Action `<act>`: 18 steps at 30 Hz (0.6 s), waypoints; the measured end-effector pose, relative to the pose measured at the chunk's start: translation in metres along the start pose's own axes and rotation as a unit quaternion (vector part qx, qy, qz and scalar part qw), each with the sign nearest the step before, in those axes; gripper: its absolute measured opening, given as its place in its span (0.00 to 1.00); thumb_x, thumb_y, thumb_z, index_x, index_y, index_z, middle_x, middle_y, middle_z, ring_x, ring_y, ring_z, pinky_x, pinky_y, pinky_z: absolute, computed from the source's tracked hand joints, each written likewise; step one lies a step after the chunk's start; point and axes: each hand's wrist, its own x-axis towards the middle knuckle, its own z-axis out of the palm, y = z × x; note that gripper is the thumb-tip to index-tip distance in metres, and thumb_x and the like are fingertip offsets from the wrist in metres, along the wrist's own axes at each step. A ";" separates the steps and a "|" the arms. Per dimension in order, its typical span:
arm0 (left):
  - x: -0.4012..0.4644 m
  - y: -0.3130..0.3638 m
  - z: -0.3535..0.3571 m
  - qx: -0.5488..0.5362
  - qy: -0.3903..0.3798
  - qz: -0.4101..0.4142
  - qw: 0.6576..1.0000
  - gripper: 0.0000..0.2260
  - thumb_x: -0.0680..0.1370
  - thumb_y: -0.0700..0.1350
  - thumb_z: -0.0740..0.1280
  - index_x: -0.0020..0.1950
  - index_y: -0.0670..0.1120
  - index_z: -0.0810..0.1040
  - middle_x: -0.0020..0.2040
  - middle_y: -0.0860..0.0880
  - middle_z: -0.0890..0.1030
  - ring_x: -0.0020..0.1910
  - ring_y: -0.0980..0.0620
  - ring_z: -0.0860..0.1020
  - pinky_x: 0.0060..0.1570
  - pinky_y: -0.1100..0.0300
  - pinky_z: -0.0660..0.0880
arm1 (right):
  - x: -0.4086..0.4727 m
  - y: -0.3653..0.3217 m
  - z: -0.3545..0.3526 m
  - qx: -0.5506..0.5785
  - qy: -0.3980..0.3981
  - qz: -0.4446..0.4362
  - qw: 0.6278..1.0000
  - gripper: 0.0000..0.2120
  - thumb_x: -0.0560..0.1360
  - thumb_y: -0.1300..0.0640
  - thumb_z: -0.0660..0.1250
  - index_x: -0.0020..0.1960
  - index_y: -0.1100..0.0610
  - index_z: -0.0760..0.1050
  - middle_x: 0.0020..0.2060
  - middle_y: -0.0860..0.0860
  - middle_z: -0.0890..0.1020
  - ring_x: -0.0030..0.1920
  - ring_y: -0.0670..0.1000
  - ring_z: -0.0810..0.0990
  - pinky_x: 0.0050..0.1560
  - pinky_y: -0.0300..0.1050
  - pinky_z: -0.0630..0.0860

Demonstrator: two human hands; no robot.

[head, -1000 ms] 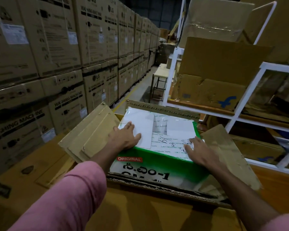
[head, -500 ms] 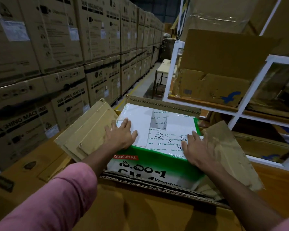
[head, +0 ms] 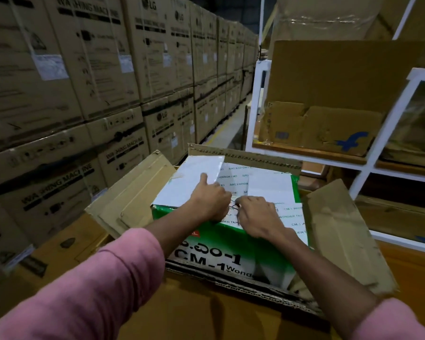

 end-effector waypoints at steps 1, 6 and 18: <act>-0.002 0.004 -0.008 0.036 0.003 -0.033 0.999 0.12 0.82 0.51 0.60 0.59 0.48 0.78 0.57 0.46 0.83 0.63 0.43 0.76 0.69 0.39 0.54 | 0.001 0.002 0.000 -0.005 -0.004 -0.006 1.000 0.18 0.81 0.50 0.54 0.68 0.51 0.72 0.68 0.54 0.77 0.66 0.59 0.72 0.65 0.59 0.66; 0.002 0.002 -0.028 0.071 0.044 -0.156 0.984 0.14 0.84 0.49 0.57 0.61 0.44 0.76 0.51 0.44 0.80 0.57 0.46 0.78 0.65 0.47 0.51 | 0.006 0.006 0.001 -0.024 -0.010 -0.026 0.999 0.20 0.81 0.46 0.51 0.68 0.51 0.70 0.68 0.55 0.75 0.64 0.59 0.70 0.63 0.60 0.65; -0.010 -0.047 0.067 -0.245 -0.073 -0.306 0.917 0.42 0.78 0.74 0.45 0.83 0.48 0.57 0.84 0.42 0.54 0.81 0.32 0.43 0.72 0.25 0.39 | 0.006 0.006 0.007 -0.028 -0.010 -0.037 0.999 0.21 0.82 0.48 0.50 0.71 0.51 0.69 0.71 0.54 0.74 0.66 0.57 0.69 0.65 0.59 0.64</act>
